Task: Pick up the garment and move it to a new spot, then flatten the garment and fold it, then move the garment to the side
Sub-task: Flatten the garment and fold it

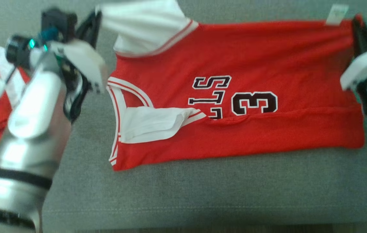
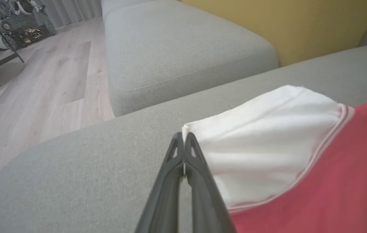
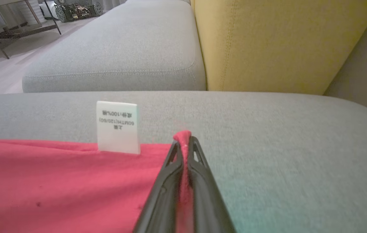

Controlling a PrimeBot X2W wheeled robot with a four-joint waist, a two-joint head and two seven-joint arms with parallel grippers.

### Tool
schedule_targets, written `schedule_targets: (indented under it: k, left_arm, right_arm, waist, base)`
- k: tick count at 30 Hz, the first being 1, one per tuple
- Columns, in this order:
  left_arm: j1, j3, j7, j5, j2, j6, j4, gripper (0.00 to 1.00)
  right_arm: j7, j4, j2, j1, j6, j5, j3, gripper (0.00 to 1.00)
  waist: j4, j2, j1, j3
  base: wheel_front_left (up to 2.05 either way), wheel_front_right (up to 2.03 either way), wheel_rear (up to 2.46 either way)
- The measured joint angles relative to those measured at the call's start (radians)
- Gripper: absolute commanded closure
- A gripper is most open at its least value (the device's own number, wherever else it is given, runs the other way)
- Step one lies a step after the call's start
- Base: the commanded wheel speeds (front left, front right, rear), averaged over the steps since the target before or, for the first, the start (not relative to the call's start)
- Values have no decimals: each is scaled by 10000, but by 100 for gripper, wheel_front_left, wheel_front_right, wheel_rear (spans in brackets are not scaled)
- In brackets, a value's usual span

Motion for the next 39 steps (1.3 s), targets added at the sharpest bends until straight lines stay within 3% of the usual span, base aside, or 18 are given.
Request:
schedule_targets:
  k: [9, 18, 28, 29, 30, 31, 32, 33, 39]
  left_arm:
    - [2280, -510, 863, -21, 863, -79, -1956, 100]
    - [4381, -1020, 2192, -268, 1705, -23, -4048, 100]
    - [5288, -1361, 2531, -255, 2069, 209, -4575, 100]
    - [5343, -1375, 2529, -257, 2088, 232, -4569, 100]
    - [5415, -1375, 2529, -259, 2096, 290, -4558, 100]
    - [5484, -1390, 2535, -261, 2098, 291, -4543, 96]
    - [5564, -1409, 2583, -263, 2102, 293, -4531, 57]
    - [5646, -1434, 2623, -265, 2107, 293, -4508, 4]
    - [6006, -1538, 2821, -481, 2171, 399, -4502, 0]
  right_arm:
    - [25, -575, -353, 1471, 0, 543, 366, 100]
    - [1198, -1388, -798, 2911, 0, 1091, 911, 100]
    - [2499, -2130, -1087, 3653, 0, 1338, 1062, 97]
    - [2614, -2220, -1108, 3762, 0, 1338, 1085, 55]
    - [2723, -2263, -1110, 3856, 0, 1365, 1081, 0]
    - [2834, -2297, -1120, 3955, 0, 1394, 1081, 0]
    - [2926, -2313, -1129, 4031, 0, 1394, 1080, 0]
    - [2974, -2347, -1174, 4118, 0, 1390, 1057, 0]
    - [2757, -2397, -1221, 4193, 0, 1145, 499, 0]
  waist:
    - [141, 0, 0, -961]
    - [293, 0, -1, -1739]
    - [7, 0, -1, -2062]
    - [-28, 0, 0, -2106]
    - [-62, 0, 0, -2154]
    - [-96, 1, 0, -2203]
    - [-129, 1, -1, -2253]
    - [-161, 1, -1, -2303]
    - [-286, 0, 0, -2528]
  base:
    - [0, 0, 0]
    - [0, 0, 0]
    - [0, 0, 0]
    - [0, 0, 0]
    - [0, 0, 0]
    - [0, 0, 0]
    - [0, 0, 0]
    - [0, 0, 0]
    - [0, 0, 0]
